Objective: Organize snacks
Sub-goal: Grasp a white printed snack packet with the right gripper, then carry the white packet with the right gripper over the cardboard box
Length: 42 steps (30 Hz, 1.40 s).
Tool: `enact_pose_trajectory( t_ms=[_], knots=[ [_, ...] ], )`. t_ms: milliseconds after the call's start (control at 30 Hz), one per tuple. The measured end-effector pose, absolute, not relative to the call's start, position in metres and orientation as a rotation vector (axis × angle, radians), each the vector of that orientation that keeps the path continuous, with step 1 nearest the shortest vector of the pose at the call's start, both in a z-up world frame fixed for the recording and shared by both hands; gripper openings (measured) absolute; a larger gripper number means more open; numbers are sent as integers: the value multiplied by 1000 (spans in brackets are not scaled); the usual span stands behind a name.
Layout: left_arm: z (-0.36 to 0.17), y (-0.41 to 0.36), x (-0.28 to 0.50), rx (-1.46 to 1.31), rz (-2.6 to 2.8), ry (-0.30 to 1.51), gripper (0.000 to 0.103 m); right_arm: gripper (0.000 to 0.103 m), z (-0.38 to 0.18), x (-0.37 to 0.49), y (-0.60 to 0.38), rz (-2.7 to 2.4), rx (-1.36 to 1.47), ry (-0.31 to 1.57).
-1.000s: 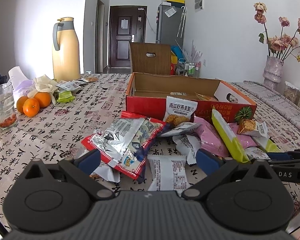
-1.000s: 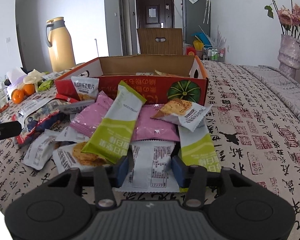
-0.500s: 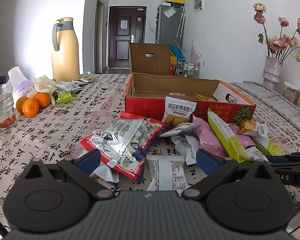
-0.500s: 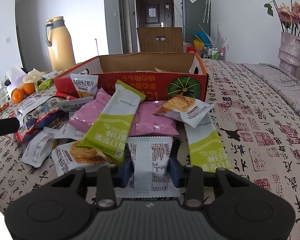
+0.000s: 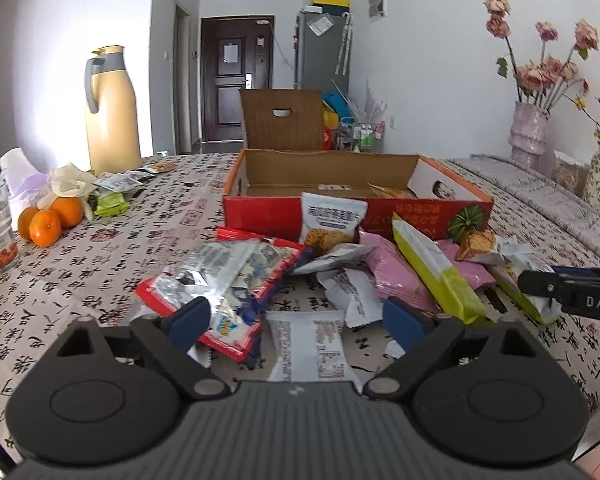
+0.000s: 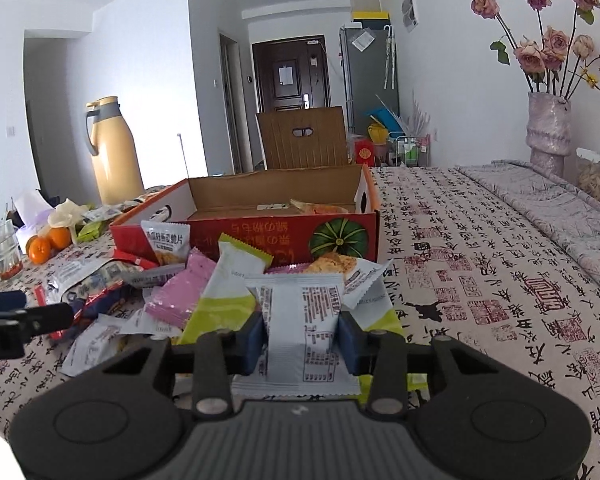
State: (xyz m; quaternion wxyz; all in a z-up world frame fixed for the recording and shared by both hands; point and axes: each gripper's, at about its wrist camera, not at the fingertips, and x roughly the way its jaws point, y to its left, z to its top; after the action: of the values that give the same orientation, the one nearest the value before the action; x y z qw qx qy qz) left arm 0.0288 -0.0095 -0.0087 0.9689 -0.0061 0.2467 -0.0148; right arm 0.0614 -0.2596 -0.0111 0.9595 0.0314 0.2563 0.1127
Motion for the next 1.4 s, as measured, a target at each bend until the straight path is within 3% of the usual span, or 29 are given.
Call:
enact_pose_trajectory(
  t_ms=[200, 733, 1067, 1400],
  knots=[
    [-18, -23, 39, 23, -64, 546, 63, 39, -13, 60, -258, 246, 70, 526],
    [-45, -22, 64, 16, -9, 694, 54, 39, -19, 60, -258, 258, 78, 540],
    [-43, -21, 62, 10, -26, 684, 42, 39, -21, 60, -257, 259, 76, 545],
    [-26, -19, 47, -3, -43, 616, 41, 39, -20, 60, -257, 257, 78, 541]
  ],
)
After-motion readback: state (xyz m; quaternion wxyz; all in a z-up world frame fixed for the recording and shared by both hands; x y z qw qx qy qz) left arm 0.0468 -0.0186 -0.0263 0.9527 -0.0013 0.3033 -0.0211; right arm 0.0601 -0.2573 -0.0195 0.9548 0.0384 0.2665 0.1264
